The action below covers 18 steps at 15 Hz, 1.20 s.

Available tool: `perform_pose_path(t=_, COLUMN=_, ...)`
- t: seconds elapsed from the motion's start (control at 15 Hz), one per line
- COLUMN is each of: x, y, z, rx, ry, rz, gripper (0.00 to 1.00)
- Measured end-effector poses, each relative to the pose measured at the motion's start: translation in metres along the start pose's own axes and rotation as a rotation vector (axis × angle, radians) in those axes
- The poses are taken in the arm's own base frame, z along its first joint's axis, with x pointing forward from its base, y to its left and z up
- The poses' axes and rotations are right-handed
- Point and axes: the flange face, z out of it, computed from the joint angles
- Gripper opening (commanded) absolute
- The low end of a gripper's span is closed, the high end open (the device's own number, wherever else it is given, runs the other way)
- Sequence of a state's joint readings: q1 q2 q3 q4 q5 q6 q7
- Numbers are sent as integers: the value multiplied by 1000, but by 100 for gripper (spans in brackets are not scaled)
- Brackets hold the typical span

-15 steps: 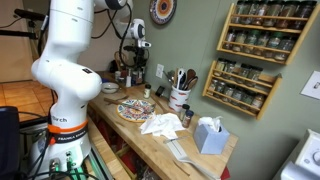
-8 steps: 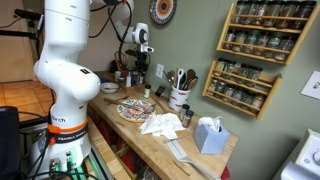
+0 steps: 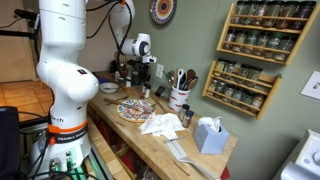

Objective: Place the green spice bottle in the middle of the count

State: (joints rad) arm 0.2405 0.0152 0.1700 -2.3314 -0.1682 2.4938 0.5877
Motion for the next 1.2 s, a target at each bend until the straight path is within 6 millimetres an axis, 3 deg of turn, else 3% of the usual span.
perform_pose_path(t=0.2, x=4, y=22, z=6, rx=18, ry=36, rz=41, gripper=20)
perform_pose_path(t=0.53, x=11, y=40, z=10, rx=11, ry=34, rz=80, gripper=20)
perform_pose_path(t=1.2, x=22, y=39, z=24, rx=6, ry=9, rz=87, gripper=20)
